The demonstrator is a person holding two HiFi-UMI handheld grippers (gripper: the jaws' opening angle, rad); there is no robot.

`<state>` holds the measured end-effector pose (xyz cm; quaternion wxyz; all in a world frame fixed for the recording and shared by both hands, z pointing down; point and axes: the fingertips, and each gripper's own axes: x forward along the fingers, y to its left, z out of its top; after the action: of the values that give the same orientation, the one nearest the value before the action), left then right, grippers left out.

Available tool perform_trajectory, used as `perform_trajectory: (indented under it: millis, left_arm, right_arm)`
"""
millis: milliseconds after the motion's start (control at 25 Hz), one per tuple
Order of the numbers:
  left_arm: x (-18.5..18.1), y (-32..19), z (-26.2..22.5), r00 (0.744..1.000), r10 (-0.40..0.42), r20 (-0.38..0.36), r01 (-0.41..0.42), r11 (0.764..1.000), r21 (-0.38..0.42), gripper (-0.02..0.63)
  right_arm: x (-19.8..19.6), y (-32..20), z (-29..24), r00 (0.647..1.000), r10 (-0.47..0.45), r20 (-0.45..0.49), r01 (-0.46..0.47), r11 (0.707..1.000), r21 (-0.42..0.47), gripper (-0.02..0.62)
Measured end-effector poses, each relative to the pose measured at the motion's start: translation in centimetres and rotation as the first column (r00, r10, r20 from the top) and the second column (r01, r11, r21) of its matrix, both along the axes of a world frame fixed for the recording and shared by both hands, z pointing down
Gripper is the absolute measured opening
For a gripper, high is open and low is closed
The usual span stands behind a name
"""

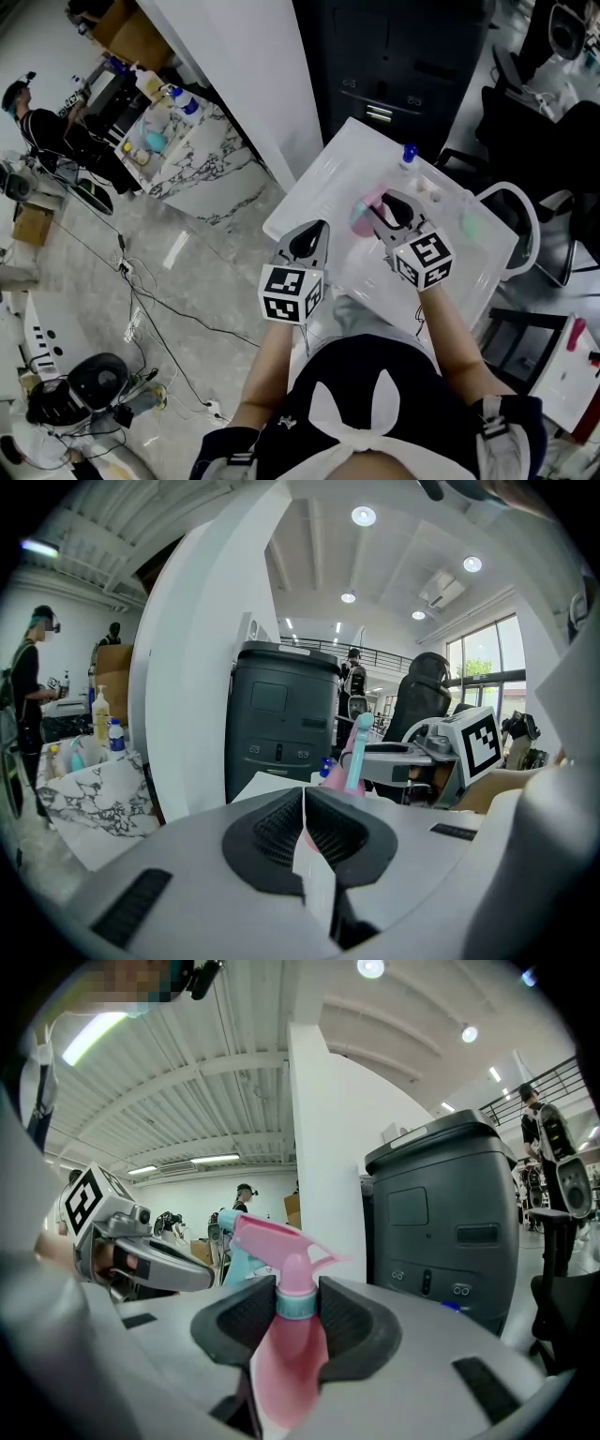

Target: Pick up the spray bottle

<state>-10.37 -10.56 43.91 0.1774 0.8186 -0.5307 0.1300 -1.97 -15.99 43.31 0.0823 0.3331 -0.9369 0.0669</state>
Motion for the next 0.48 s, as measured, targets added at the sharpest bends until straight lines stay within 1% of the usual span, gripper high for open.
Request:
perform_trajectory:
  millis: [480]
  left_arm:
    - [0.6,0.5,0.1,1.0,0.01,-0.005,-0.01,1.0,0.001,0.032]
  right_arm:
    - [0.8,1.9,-0.6,0.999,-0.003,0.037,0.003,1.0,-0.004,0.143]
